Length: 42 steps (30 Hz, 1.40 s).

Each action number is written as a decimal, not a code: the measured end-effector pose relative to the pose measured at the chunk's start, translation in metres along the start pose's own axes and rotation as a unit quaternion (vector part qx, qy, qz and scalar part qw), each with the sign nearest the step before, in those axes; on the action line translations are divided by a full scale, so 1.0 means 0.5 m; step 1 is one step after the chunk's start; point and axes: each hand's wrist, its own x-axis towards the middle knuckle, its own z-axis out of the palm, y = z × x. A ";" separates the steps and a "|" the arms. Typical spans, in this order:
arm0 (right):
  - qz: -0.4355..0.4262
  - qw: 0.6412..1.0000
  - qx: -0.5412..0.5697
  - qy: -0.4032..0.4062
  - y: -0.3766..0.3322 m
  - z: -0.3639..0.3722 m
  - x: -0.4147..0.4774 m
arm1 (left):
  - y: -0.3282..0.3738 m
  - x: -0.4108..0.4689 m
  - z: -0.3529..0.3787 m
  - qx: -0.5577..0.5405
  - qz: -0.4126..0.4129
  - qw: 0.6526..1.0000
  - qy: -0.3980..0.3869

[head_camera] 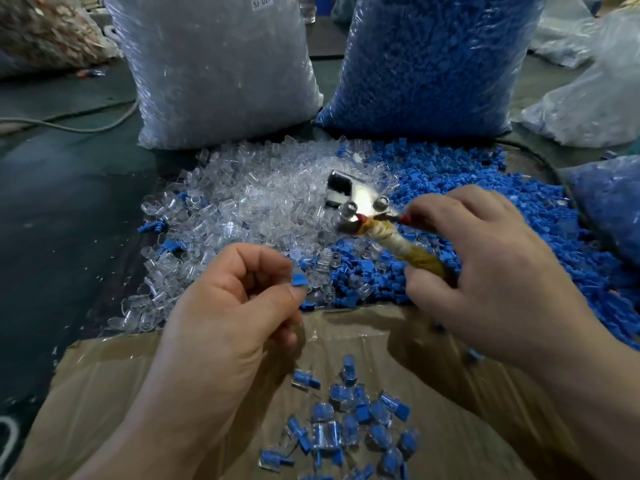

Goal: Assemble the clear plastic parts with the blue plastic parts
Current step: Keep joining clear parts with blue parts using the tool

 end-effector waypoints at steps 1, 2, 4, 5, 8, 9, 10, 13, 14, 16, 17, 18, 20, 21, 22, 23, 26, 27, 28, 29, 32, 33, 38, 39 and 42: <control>-0.018 1.000 0.016 -0.010 -0.005 -0.003 -0.005 | 0.002 0.000 -0.003 0.007 0.006 1.000 0.002; -0.036 0.999 0.027 -0.023 -0.009 -0.005 -0.010 | 0.002 0.001 -0.007 0.013 0.016 1.000 0.004; -0.067 0.996 0.032 -0.043 -0.012 -0.007 -0.020 | 0.002 0.004 -0.010 0.021 0.038 0.999 0.004; -0.076 0.995 0.032 -0.049 -0.013 -0.008 -0.023 | 0.000 0.006 -0.012 0.027 0.050 0.998 0.004; -0.087 0.993 0.034 -0.066 -0.015 -0.008 -0.026 | -0.009 0.009 -0.015 0.036 0.076 0.996 0.007; -0.091 0.993 0.030 -0.069 -0.016 -0.007 -0.026 | -0.010 0.009 -0.016 0.034 0.079 0.996 0.005; -0.095 0.993 0.028 -0.072 -0.016 -0.006 -0.027 | -0.010 0.009 -0.017 0.034 0.081 0.996 0.002; -0.099 0.991 0.030 -0.081 -0.015 -0.005 -0.026 | -0.010 0.007 -0.020 0.030 0.071 0.997 -0.004; -0.101 0.991 0.031 -0.084 -0.014 -0.005 -0.025 | -0.010 0.006 -0.022 0.026 0.066 0.997 -0.003; -0.109 0.990 0.029 -0.086 -0.013 -0.006 -0.025 | -0.011 0.004 -0.023 0.026 0.063 0.998 -0.004; -0.112 0.990 0.028 -0.086 -0.013 -0.006 -0.025 | -0.011 0.004 -0.024 0.027 0.062 0.998 -0.005; -0.114 0.989 0.027 -0.086 -0.014 -0.006 -0.025 | -0.012 0.004 -0.024 0.027 0.063 0.998 -0.007; -0.116 0.989 0.019 -0.089 -0.016 -0.006 -0.025 | -0.011 0.004 -0.025 0.035 0.071 0.997 -0.011; -0.118 0.989 0.011 -0.088 -0.018 -0.006 -0.024 | -0.010 0.003 -0.024 0.042 0.077 0.996 -0.013; -0.120 0.989 0.003 -0.086 -0.019 -0.006 -0.024 | -0.008 0.002 -0.024 0.049 0.083 0.995 -0.015; -0.119 0.989 -0.003 -0.086 -0.020 -0.007 -0.023 | -0.006 0.001 -0.022 0.056 0.087 0.994 -0.018; -0.115 0.990 -0.011 -0.084 -0.023 -0.008 -0.023 | -0.004 -0.002 -0.022 0.060 0.084 0.995 -0.013; -0.114 0.990 -0.010 -0.085 -0.024 -0.009 -0.022 | -0.004 -0.001 -0.022 0.058 0.084 0.995 -0.009; -0.114 0.990 -0.008 -0.087 -0.026 -0.008 -0.022 | -0.003 -0.002 -0.023 0.059 0.085 0.995 -0.007; -0.113 0.990 -0.004 -0.090 -0.027 -0.008 -0.021 | -0.001 -0.002 -0.021 0.062 0.088 0.994 -0.008; -0.096 0.990 0.008 -0.103 -0.018 -0.009 -0.024 | 0.004 -0.004 -0.019 0.080 0.087 0.993 -0.002; -0.084 0.991 0.002 -0.102 -0.013 -0.008 -0.024 | 0.004 -0.002 -0.020 0.091 0.084 0.992 0.006; -0.011 0.991 -0.104 -0.077 0.007 0.004 -0.001 | -0.012 0.009 -0.021 0.130 -0.001 0.992 0.004; -0.004 0.989 -0.120 -0.084 0.007 0.007 0.004 | -0.012 0.006 -0.016 0.143 -0.021 0.990 -0.010; -0.007 0.982 -0.152 -0.110 0.005 0.017 0.014 | -0.008 -0.002 -0.003 0.162 -0.032 0.986 -0.019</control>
